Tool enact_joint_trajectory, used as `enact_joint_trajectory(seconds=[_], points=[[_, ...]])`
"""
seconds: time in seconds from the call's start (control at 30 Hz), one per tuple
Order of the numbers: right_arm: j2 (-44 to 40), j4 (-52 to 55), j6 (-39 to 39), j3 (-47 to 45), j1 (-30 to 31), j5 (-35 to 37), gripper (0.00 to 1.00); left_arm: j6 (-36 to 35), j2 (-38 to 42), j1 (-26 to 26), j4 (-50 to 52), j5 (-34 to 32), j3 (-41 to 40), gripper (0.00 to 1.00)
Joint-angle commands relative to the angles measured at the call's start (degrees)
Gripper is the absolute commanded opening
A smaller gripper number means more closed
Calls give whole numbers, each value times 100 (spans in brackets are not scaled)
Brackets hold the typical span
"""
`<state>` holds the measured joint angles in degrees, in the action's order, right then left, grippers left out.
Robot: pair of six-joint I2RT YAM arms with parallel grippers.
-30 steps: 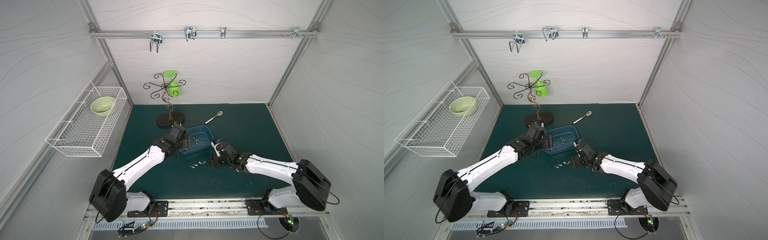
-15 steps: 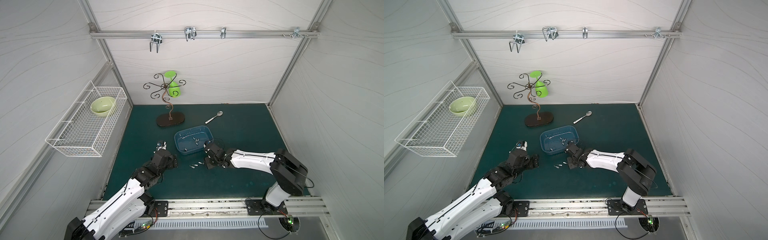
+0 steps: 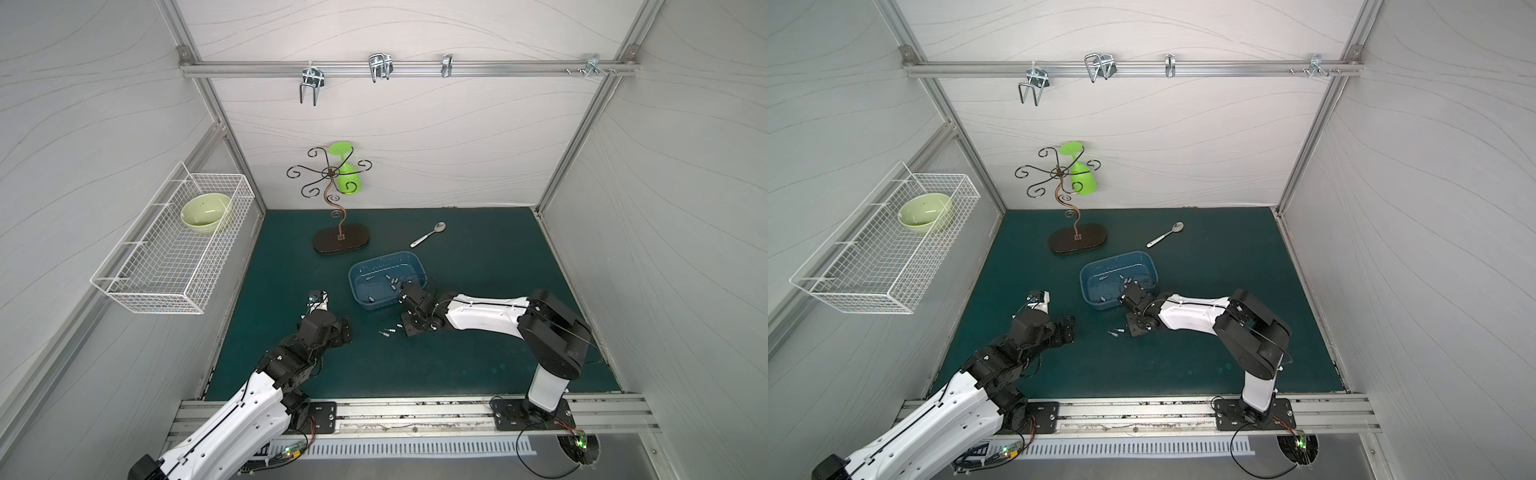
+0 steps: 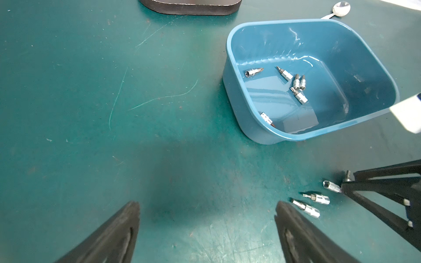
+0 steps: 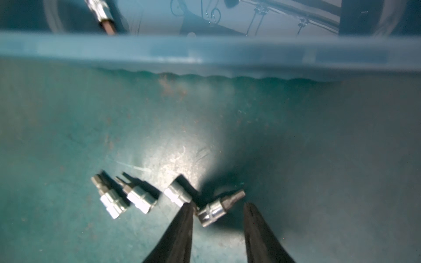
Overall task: Put the bit on the desktop into the storage box
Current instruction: Pick up the screwdriver bit from the center of the board.
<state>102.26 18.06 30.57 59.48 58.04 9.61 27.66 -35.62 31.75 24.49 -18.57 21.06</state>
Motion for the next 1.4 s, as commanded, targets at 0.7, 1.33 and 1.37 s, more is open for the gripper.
enact_joint_trajectory(seconds=[0.7,1.33,1.37], points=[[191,530,-4,81,41,284,26,2,73,-33,-287,-94,-33,97],[-125,1157,-400,230,41,402,10,38,142,-33,-243,-165,-54,97],[-208,1222,-426,230,36,402,10,38,169,-31,-226,-165,-49,97]])
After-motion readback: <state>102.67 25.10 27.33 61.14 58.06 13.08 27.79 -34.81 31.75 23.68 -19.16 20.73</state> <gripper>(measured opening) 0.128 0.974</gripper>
